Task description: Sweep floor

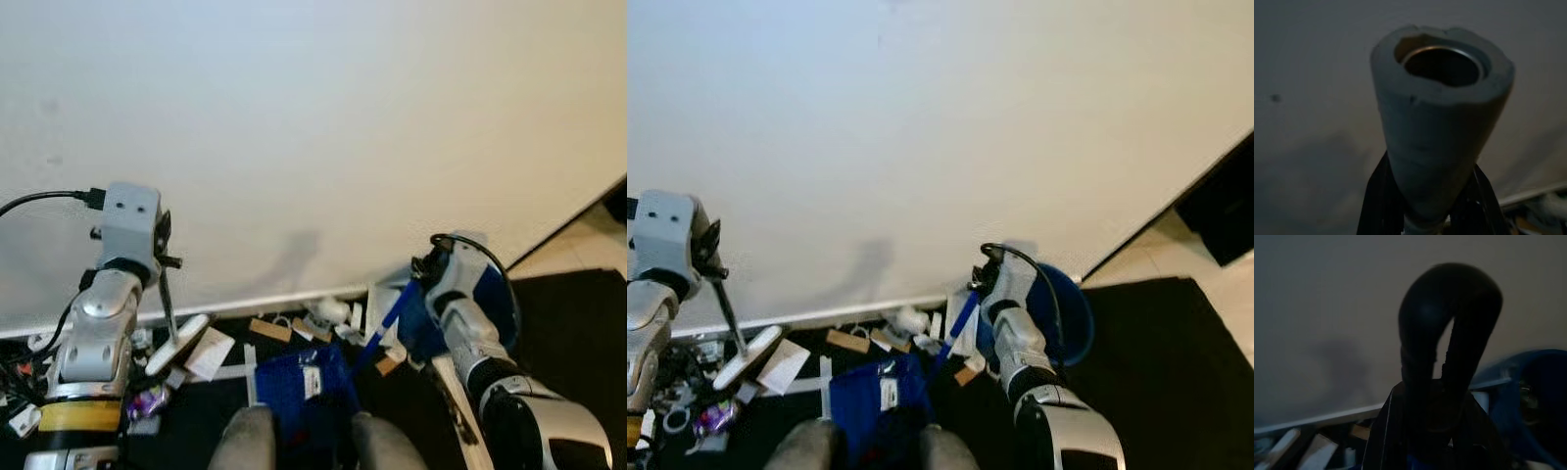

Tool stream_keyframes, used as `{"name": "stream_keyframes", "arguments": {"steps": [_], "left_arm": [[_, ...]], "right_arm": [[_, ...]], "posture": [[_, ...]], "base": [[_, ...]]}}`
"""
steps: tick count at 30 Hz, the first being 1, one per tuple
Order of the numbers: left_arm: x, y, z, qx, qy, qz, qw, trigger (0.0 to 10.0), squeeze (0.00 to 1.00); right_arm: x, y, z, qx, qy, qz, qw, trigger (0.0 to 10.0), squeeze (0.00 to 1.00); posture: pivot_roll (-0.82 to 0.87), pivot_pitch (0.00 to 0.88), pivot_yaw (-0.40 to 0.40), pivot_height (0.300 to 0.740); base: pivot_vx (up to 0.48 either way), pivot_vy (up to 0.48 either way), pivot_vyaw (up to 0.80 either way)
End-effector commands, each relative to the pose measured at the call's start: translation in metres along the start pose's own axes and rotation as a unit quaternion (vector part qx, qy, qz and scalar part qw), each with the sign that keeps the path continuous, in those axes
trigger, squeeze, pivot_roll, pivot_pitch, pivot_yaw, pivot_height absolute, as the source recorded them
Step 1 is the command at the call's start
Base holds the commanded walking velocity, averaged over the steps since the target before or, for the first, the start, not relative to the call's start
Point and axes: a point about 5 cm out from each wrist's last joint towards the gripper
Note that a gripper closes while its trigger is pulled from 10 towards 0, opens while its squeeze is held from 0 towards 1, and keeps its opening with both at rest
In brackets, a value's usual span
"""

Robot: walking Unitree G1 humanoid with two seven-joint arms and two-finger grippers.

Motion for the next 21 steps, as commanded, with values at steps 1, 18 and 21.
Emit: {"name": "stream_keyframes", "arguments": {"steps": [1, 18, 21], "left_arm": [[-0.003, 0.004, -0.003, -0.026, 0.009, 0.008, 1.0, 10.0, 0.0], [-0.003, 0.017, -0.007, 0.025, 0.021, 0.005, 0.999, 10.0, 0.0], [-0.003, 0.023, -0.008, 0.034, 0.013, 0.009, 0.999, 10.0, 0.0]], "right_arm": [[-0.003, -0.009, 0.002, 0.0, -0.004, -0.019, 1.0, 10.0, 0.0], [-0.007, -0.016, 0.006, 0.005, -0.007, -0.029, 1.0, 10.0, 0.0], [-0.008, -0.016, 0.006, 0.006, -0.007, -0.029, 1.0, 10.0, 0.0]], "posture": [[0.24, 0.026, -0.183, 0.74], [0.24, 0.031, -0.175, 0.74], [0.24, 0.032, -0.175, 0.74]], "base": [[0.0, 0.0, 0.0], [0.0, -0.309, 0.0], [0.0, 0.0, 0.0]]}}
Point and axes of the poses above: a point about 5 cm out from each wrist's last joint towards the gripper, its own x axis pointing out of the wrist towards the gripper, its own y axis along the axis of the wrist's last joint, z = x × y, and after that the axes turned 4 degrees about -x, right-handed
